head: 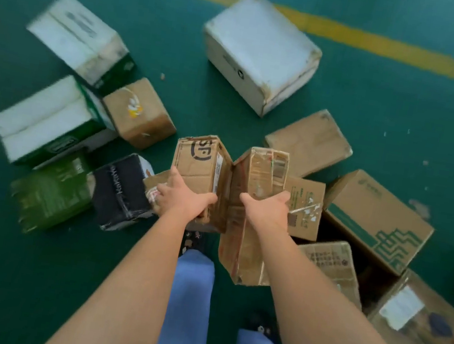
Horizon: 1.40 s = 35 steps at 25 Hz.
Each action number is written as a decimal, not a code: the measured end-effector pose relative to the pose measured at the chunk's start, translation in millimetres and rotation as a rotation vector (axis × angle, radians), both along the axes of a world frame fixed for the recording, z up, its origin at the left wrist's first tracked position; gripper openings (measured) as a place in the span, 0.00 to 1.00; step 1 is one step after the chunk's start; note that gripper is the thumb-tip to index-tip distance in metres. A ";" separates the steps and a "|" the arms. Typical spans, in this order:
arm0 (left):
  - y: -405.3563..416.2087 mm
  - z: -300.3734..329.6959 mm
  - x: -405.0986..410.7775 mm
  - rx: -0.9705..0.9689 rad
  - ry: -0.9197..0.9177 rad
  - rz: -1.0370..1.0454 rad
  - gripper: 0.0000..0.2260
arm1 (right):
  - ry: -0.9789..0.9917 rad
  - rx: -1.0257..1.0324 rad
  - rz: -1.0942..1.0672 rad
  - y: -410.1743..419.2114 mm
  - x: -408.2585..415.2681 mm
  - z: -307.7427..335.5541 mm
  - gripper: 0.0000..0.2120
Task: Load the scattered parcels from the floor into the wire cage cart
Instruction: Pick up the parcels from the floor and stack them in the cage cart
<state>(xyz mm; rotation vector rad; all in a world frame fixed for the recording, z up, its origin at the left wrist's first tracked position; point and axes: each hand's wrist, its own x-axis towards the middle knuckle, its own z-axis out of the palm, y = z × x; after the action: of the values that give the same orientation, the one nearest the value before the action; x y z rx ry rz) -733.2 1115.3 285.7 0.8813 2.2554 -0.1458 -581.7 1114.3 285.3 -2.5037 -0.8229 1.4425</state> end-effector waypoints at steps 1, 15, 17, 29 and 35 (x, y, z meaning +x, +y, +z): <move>-25.4 27.3 0.7 0.031 -0.016 0.074 0.53 | 0.013 0.024 0.058 -15.5 1.6 26.0 0.46; -481.6 233.1 -53.7 0.303 0.004 1.171 0.51 | 0.200 0.065 1.071 -320.7 -159.0 237.4 0.49; -556.7 245.7 -59.5 0.348 0.034 1.330 0.51 | 0.234 0.082 1.222 -391.3 -189.9 249.1 0.49; -998.2 283.4 -15.1 0.490 0.231 2.067 0.50 | 0.427 0.084 1.948 -839.6 -269.9 298.3 0.46; -1085.9 267.3 -10.9 0.490 0.234 2.263 0.50 | 0.449 0.076 2.143 -956.3 -293.7 286.0 0.48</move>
<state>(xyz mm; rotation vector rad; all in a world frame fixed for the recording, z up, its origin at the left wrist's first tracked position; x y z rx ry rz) -744.1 29.5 553.0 -1.7744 2.1162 1.3076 -875.5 158.0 571.2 -0.2128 -3.3730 1.6737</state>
